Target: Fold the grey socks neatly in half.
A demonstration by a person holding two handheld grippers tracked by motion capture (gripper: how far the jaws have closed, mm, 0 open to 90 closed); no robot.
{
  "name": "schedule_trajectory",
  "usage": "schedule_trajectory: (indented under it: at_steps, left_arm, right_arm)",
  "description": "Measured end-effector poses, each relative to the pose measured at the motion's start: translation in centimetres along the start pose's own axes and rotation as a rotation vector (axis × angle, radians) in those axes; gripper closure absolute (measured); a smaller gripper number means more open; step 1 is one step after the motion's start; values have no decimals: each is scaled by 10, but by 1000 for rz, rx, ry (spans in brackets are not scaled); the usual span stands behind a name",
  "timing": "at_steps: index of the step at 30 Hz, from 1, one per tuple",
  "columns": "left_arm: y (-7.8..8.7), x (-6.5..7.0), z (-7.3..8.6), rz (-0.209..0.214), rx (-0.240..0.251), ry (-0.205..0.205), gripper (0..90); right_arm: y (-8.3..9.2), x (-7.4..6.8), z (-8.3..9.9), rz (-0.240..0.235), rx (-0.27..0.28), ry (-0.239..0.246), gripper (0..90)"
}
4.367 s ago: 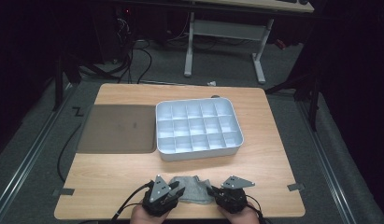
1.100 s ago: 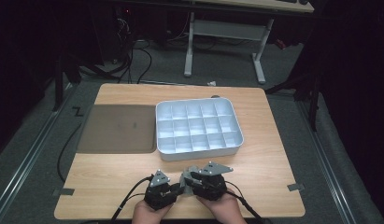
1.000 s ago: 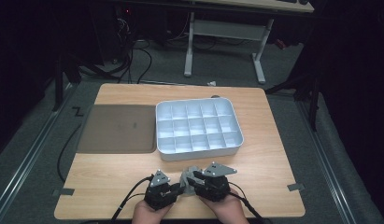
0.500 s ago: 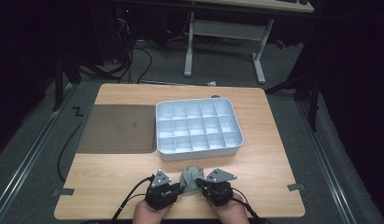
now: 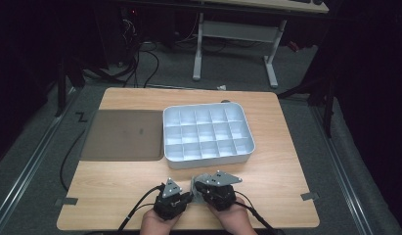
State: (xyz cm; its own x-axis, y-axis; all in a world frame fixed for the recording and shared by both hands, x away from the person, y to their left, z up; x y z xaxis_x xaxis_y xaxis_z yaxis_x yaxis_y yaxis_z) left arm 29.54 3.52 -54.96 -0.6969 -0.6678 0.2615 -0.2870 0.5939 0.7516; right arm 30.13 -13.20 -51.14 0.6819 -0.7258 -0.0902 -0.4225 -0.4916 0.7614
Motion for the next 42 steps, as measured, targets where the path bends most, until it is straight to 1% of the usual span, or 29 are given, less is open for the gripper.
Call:
schedule_trajectory:
  at_steps: [1, 2, 3, 4, 5, 8, 9, 11, 12, 14, 15, 17, 18, 20, 21, 23, 25, 26, 28, 31, 33, 39, 42]
  left_arm:
    - [0, 0, 0, 3, 1, 1, 822]
    - [0, 0, 0, 3, 1, 0, 816]
    - [0, 0, 0, 5, 1, 0, 816]
    - [0, 0, 0, 7, 2, 2, 813]
    - [0, 0, 0, 7, 2, 2, 812]
    - [0, 0, 0, 5, 2, -1, 809]
    - [0, 0, 0, 5, 3, -1, 809]
    - [0, 0, 0, 5, 4, -1, 804]
    - [0, 0, 0, 5, 5, 0, 798]
    - [0, 0, 0, 5, 6, 3, 792]
    - [0, 0, 0, 5, 7, 4, 788]
    - [0, 0, 0, 5, 8, 5, 781]
    - [0, 0, 0, 4, 8, 4, 779]
    - [0, 0, 0, 2, 8, 3, 779]
    - [0, 0, 0, -1, 8, 1, 779]
    - [0, 1, 0, -6, 7, -1, 781]
    - [0, 1, 0, -6, 8, -2, 784]
    - [0, 1, 0, -8, 7, -2, 789]
    - [0, 2, 0, -9, 7, -4, 793]
    - [0, 2, 0, -10, 7, -4, 795]
    - [0, 2, 0, -10, 7, -4, 795]
    - [0, 2, 0, -11, 7, -5, 790]
    - [0, 2, 0, -13, 7, -9, 787]
  right_arm:
    - [0, 0, 0, 0, 0, 0, 889]
    - [-7, 0, 3, -13, -18, -4, 889]
    - [-7, 0, 3, -13, -18, -4, 889]
    - [-11, 2, 5, -24, -25, -16, 889]
    - [-11, 2, 5, -24, -25, -16, 889]
    - [-14, 5, 8, -48, -26, -35, 884]
    - [-12, 5, 7, -53, -19, -38, 860]
    - [-4, 4, 5, -62, 13, -39, 818]
    - [2, 4, 4, -59, 32, -40, 802]
    - [16, 6, 3, -34, 75, -37, 783]
    - [23, 9, 4, -17, 90, -41, 776]
    - [33, 20, 11, 22, 100, -75, 771]
    - [35, 26, 16, 32, 91, -103, 765]
    - [32, 38, 29, 57, 53, -149, 759]
    - [30, 43, 35, 53, 37, -176, 759]
    - [23, 47, 43, 35, 15, -212, 756]
    - [17, 49, 45, 16, 9, -225, 753]
    - [11, 47, 44, 8, 2, -226, 754]
    - [9, 45, 42, 3, 0, -224, 755]
    - [7, 39, 36, 7, 9, -205, 758]
    - [8, 34, 31, 26, 20, -176, 759]
    - [12, 33, 29, 37, 43, -179, 769]
    - [9, 33, 30, 30, 27, -173, 782]
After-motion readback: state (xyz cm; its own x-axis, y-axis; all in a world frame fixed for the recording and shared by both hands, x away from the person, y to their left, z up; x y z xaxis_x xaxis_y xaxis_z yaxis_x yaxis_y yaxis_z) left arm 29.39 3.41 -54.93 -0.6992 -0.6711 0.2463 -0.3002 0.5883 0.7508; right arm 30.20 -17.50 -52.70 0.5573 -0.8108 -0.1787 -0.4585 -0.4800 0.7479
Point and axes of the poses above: each handheld gripper's, and its own axes: y roughly backward along the jaws, z roughly out of its underside, x roughly to its right, the point moved 2 cm from there along -y, roughly forward along the jaws, and after that the axes turned 12 degrees about -x, right-handed, at the moved point
